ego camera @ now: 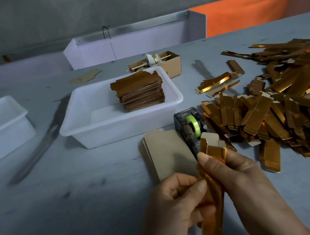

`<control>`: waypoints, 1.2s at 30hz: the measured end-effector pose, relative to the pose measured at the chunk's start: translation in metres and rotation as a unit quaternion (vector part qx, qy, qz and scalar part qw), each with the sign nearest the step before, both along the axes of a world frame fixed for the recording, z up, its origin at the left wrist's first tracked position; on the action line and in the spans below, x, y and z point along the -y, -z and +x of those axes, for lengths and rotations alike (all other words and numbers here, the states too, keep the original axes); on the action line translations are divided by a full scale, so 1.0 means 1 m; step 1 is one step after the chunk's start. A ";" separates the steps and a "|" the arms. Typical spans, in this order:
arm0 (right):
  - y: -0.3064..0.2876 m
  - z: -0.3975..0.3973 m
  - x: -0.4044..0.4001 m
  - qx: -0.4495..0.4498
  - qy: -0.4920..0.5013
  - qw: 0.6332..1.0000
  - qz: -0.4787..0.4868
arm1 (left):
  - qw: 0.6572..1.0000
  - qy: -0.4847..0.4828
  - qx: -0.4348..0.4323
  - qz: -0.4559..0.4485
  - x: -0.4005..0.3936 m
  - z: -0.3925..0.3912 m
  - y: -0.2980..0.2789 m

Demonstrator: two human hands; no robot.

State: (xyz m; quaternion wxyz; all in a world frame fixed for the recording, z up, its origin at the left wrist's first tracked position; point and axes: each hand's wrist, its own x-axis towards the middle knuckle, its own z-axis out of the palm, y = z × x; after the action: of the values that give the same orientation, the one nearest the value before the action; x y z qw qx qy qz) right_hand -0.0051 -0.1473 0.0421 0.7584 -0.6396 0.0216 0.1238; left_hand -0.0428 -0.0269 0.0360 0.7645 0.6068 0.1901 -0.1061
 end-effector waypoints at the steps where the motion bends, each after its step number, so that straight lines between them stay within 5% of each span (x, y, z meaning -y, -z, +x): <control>1: -0.002 0.001 0.000 0.006 -0.001 1.000 -0.014 | 1.000 0.001 0.002 -0.018 0.001 0.000 0.000; 7: -0.015 0.034 0.027 0.141 0.077 0.963 -0.217 | 0.981 -0.168 0.079 0.059 -0.008 0.014 0.001; 14: 0.000 0.058 0.031 0.104 -0.002 0.946 -0.306 | 0.977 -0.189 0.087 0.045 -0.008 0.025 0.002; 24: 0.005 0.057 0.026 0.071 -0.041 0.939 -0.333 | 0.983 -0.175 0.056 0.010 0.002 0.027 0.012; 36: 0.011 0.053 0.021 -0.031 0.008 0.988 -0.148 | 0.992 -0.117 0.041 0.014 0.012 0.029 0.014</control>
State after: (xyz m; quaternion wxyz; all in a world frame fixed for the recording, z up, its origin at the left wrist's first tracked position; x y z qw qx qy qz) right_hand 0.0475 -0.1686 0.0309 0.6553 -0.7405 0.0684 0.1330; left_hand -0.0137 -0.0389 0.0224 0.7704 0.5946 0.2299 0.0116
